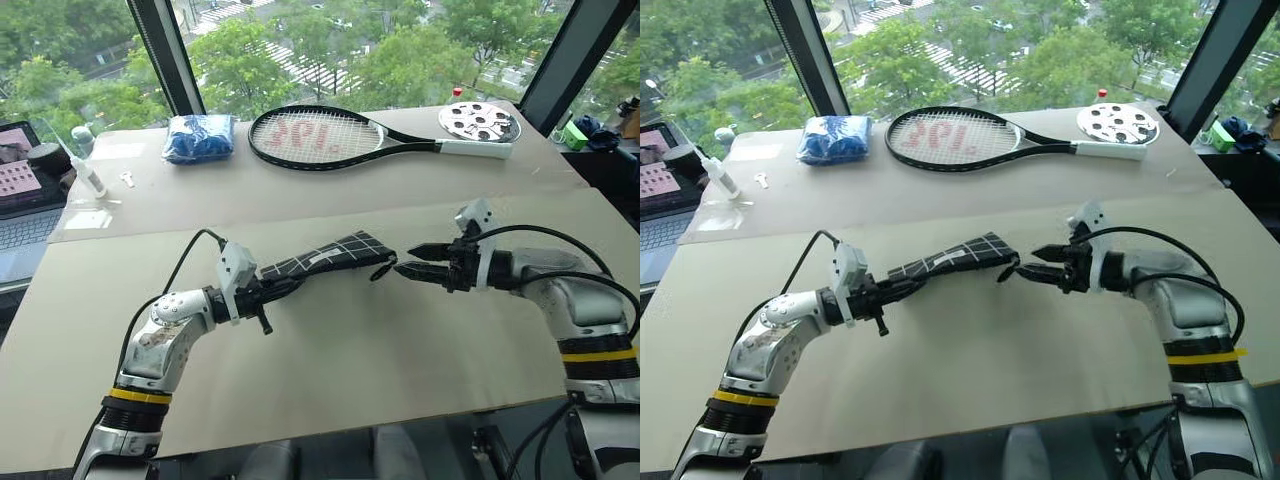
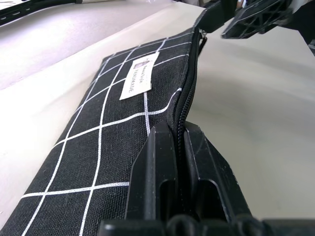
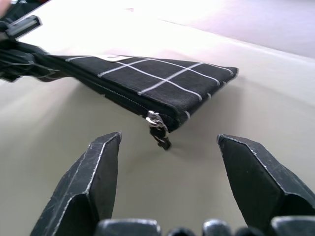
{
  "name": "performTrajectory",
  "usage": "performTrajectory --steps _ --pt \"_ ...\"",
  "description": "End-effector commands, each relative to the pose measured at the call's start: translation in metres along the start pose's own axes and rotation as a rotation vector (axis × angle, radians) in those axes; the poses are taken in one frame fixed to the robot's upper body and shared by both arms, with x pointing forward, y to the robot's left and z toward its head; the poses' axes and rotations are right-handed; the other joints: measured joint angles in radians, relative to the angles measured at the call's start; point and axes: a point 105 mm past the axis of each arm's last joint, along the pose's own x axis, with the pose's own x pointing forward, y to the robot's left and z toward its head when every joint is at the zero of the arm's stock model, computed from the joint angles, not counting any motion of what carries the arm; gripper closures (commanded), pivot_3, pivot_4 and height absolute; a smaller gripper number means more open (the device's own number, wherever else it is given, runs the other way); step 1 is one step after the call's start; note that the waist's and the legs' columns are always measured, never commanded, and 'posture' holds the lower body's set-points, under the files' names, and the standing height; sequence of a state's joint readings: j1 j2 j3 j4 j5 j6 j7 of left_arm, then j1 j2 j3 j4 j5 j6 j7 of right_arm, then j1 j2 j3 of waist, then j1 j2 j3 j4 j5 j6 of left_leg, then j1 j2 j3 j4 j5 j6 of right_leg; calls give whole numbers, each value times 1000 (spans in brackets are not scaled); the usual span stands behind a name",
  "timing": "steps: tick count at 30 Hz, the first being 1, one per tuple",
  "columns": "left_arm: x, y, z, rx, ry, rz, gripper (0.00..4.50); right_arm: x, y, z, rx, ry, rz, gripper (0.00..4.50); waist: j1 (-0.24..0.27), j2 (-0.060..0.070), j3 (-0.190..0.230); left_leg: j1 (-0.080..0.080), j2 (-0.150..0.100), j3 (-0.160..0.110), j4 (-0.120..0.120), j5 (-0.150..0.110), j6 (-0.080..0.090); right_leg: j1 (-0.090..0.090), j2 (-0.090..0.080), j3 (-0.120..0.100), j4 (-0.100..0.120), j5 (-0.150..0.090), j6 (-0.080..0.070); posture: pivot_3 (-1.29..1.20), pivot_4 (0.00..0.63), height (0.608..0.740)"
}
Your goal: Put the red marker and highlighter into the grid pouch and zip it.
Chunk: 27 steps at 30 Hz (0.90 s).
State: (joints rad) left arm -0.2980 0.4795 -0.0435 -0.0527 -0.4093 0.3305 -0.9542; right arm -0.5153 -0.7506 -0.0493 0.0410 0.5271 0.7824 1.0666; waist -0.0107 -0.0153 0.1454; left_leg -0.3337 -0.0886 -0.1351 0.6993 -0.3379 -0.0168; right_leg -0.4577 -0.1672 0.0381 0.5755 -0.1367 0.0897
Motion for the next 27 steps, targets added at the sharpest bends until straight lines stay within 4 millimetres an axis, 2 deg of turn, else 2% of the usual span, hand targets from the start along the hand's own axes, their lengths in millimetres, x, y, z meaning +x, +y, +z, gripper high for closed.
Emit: performTrajectory --steps 1,11,14,17,21,24,27 --pt "4 -7 7 80 13 -82 4500 -39 6 17 -49 -39 7 1195 6 0 0 0 0 0 0 0 0 0 0 0 0 0 0 0 150 740" --pt "23 -15 -11 224 81 -191 4500 -87 22 -2 -137 35 -45 1195 1 0 0 0 0 2 0 0 1 1 0 1 -1 1 1 0 150 740" --pt "28 -15 -19 263 107 -201 4500 -93 18 -1 -171 9 -99 1195 2 0 0 0 0 2 1 -1 1 1 0 1 -1 1 1 0 150 740" --pt "33 -15 -19 234 93 -201 3446 -89 15 -4 -184 6 -123 1142 2 0 0 1 0 3 2 -1 1 2 0 1 -1 2 1 0 150 740" --pt "33 -10 -7 223 43 -161 2007 -85 13 -5 -189 1 -131 1142 1 0 0 1 0 3 2 -1 1 2 0 1 -1 2 1 0 150 740" --pt "9 3 -2 210 57 -107 1027 -91 6 -5 -192 6 -158 1142 1 0 0 0 0 3 2 -1 1 2 0 1 -1 2 1 0 150 740" --pt "-17 6 7 146 27 -86 1027 -97 -1 -6 -190 10 -183 1142 -4 0 0 1 1 3 2 -1 1 1 0 1 -1 2 1 0 150 740"
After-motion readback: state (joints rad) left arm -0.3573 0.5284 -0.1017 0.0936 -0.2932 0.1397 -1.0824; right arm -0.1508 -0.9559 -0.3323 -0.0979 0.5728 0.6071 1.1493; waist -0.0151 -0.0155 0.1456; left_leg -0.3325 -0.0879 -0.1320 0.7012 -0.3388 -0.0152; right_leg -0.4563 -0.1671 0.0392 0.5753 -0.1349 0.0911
